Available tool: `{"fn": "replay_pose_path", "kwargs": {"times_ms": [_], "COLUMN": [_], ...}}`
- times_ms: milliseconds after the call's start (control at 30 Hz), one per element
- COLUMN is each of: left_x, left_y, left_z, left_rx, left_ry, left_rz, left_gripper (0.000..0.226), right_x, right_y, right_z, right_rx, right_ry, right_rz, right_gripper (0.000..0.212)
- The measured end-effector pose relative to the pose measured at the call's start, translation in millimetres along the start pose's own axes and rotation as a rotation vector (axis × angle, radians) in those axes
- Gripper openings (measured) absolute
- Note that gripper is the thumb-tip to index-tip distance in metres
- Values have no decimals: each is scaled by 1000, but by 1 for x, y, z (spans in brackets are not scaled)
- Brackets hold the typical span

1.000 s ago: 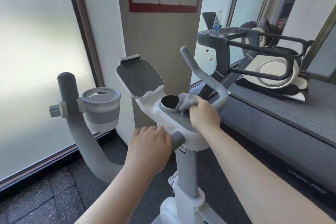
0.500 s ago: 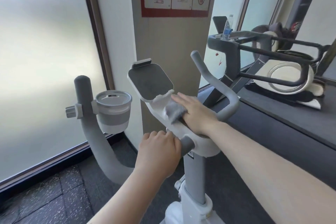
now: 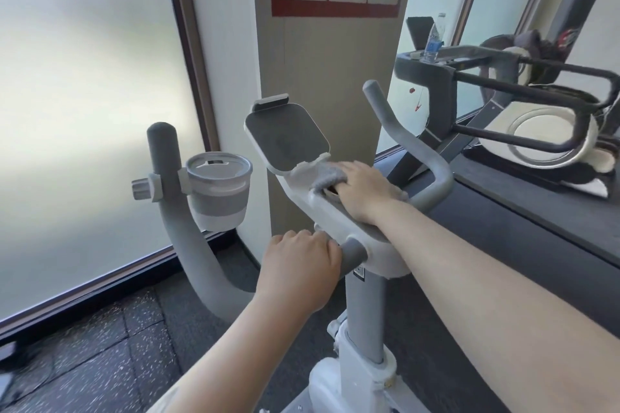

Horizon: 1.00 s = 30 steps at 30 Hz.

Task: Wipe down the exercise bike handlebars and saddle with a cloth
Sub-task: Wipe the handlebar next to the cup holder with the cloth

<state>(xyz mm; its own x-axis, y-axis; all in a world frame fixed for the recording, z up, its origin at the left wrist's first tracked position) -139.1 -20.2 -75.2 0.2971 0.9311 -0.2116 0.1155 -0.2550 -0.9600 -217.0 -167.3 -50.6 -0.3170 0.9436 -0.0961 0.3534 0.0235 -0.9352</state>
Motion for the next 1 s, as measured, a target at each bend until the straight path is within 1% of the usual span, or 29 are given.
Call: {"fn": "replay_pose_path", "kwargs": {"times_ms": [33,67,100,133,167,200,233,267,300,333,367,433,467,500,533,567,600,667,700,733,767,833,867,900,933,1000], "left_x": [1,2,2,1,-1,-1,-1,-1,-2,-2,-2,-3,-4,-4,-2,-2,-1,-3,-3,-3,-2,-1,-1,-1,-1,-1], "left_y": [-1,-4,-7,-6,-4,-3,0,1,-1,-1,-3,2,3,4,2,1,2,2,-1,-2,-4,-4,-3,1,7,9], "left_z": [1,1,1,1,1,-1,0,1,2,2,2,1,1,-1,-3,-4,-5,-4,-3,-3,-3,-3,-4,-4,-5,-6], "left_rx": [13,22,44,69,87,96,88,69,72,87,99,139,156,177,178,146,142,145,132,149,176,219,234,231,223,264], "left_ry": [3,1,-4,3,8,-4,-1,8,24,17,-2,-18,-22,-23,-34,-38,-41,-56,-55,-55,-53,-40,-51,-69,-82,-121], "left_rz": [12,32,74,90,101,100,105,103,113,122,145,167,162,147,103,77,73,62,85,130,193,250,212,168,129,116], "left_gripper": [21,12,8,21,31,37,39,39,37,35,33,32,29,23,16,15,19,28,32,35,37,36,38,44,48,42], "right_x": [6,16,29,41,49,50,45,39,33,28,24,19,17,14,13,11,9,11,15,22,29,42,45,45,45,47], "right_y": [0,-1,-2,-3,-2,-1,-1,-2,-3,-1,1,10,15,23,29,34,36,34,32,29,25,10,2,-4,-9,-9], "right_z": [-1,4,10,17,24,29,31,30,25,18,8,-20,-36,-51,-64,-73,-79,-78,-72,-63,-51,-24,-10,4,15,25], "right_rx": [38,60,51,22,-4,-37,-82,-137,-167,-141,-57,251,402,515,603,672,725,780,759,674,536,243,140,74,41,122], "right_ry": [-46,-131,-252,-377,-447,-465,-439,-380,-288,-200,-113,37,98,131,119,72,7,-180,-285,-390,-477,-543,-512,-425,-297,-53], "right_rz": [3,-8,-19,-40,-72,-93,-104,-106,-82,-55,-14,109,132,119,88,54,44,81,73,33,-22,-75,-69,-61,-58,-57], "right_gripper": [52,56,62,64,61,55,55,60,63,62,59,53,51,48,46,44,43,43,42,40,40,44,49,55,60,64]}}
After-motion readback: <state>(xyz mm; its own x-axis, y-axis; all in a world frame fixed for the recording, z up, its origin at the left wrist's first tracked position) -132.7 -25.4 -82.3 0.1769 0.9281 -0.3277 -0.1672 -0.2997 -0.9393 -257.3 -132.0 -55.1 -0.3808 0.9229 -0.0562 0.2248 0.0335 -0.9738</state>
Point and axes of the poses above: each hand's wrist, its own x-axis away from the middle knuckle, its own y-axis out of the palm, z = x × y, the point moved 4 cm from there along -x, towards the middle knuckle, and after that the axes turned 9 degrees about y, right-handed, at the moved point
